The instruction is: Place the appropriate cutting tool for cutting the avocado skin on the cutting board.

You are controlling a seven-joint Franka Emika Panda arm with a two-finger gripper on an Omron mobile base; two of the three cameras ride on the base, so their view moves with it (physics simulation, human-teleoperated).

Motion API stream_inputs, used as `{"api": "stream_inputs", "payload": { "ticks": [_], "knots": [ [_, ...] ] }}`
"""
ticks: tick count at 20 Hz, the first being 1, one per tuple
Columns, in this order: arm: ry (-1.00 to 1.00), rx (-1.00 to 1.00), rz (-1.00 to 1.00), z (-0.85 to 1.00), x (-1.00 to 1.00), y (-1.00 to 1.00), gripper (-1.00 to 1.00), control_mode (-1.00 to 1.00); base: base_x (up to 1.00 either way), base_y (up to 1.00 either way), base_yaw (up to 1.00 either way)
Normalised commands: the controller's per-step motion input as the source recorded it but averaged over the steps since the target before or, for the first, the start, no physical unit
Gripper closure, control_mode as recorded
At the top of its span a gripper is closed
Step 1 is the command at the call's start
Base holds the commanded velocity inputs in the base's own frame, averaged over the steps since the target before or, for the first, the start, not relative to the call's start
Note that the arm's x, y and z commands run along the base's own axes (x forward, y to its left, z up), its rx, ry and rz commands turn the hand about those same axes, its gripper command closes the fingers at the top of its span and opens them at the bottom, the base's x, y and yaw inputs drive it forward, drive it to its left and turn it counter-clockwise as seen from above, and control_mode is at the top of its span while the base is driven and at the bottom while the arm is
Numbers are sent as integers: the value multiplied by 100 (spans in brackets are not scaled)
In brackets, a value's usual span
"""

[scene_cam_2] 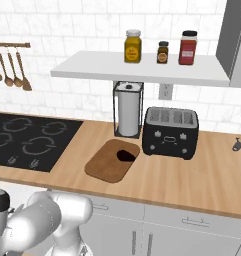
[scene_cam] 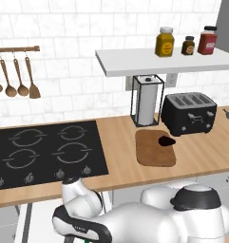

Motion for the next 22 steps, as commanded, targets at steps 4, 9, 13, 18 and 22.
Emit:
{"api": "stream_inputs", "payload": {
  "ticks": [4,9,13,18,22],
  "knots": [
    [-2,0,7,-29,20,0,-100,-100,0,0,0],
    [-1,0,4,-38,19,0,-100,-100,0,0,0],
    [-1,0,6,-44,20,0,-100,-100,0,0,0],
    [0,0,4,-52,12,0,-100,-100,0,0,0],
    [0,0,3,-44,5,0,-100,-100,0,0,0]
  ]
}}
